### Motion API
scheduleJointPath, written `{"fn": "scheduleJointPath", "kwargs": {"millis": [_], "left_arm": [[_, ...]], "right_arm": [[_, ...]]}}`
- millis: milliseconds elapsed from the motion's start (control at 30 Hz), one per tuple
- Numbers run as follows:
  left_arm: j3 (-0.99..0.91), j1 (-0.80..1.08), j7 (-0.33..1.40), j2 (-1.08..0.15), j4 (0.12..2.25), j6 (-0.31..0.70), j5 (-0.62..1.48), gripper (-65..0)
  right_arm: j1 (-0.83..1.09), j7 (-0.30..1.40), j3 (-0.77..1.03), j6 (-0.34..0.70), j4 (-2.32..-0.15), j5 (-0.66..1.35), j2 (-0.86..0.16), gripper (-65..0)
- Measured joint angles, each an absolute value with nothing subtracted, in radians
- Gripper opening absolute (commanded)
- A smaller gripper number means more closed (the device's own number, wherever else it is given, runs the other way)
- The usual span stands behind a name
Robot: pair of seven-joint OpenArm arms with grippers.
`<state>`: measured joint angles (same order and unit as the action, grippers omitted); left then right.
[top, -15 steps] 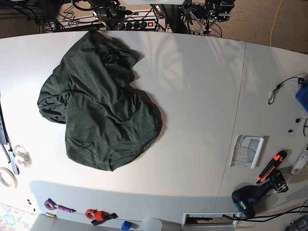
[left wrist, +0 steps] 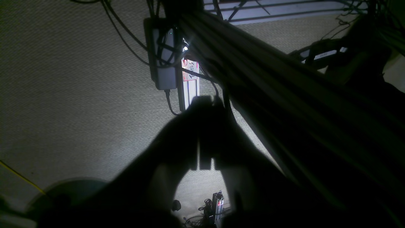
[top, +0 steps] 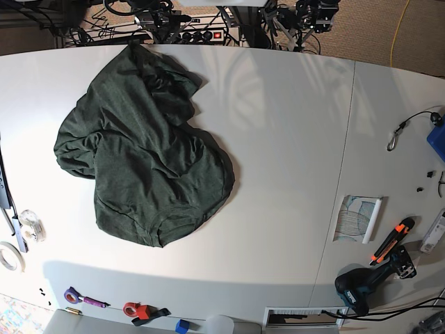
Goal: Layout the t-shirt on the table in an organized manner, then fold the t-shirt properly
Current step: 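Move both arms from rest toward the crumpled green shirt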
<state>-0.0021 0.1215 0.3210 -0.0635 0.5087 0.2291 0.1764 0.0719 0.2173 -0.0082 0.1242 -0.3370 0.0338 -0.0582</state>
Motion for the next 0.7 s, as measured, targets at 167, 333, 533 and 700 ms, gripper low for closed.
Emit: {"fn": "scheduleJointPath", "kwargs": {"millis": [167, 333, 533, 700], "left_arm": [[-0.002, 0.121, 0.321, -0.064, 0.509, 0.229, 0.176, -65.0], [-0.002, 0.121, 0.321, -0.064, 0.509, 0.229, 0.176, -65.0], [-0.002, 0.245, 0.316, -0.116, 0.690, 0.262, 0.303, -65.0], [-0.001, 0.462, 0.337, -0.196, 0.966, 0.324, 0.421, -65.0]], "right_arm": [[0.072, 0.216, -0.008, 0.124, -0.337, 0.034, -0.058, -65.0], [0.074, 0.216, -0.008, 0.124, -0.343, 0.034, -0.058, -65.0], [0.213, 0.170, -0.008, 0.129, -0.550, 0.033, -0.081, -65.0], [0.405, 0.179, -0.007, 0.121, -0.794, 0.049, -0.159, -65.0]]}}
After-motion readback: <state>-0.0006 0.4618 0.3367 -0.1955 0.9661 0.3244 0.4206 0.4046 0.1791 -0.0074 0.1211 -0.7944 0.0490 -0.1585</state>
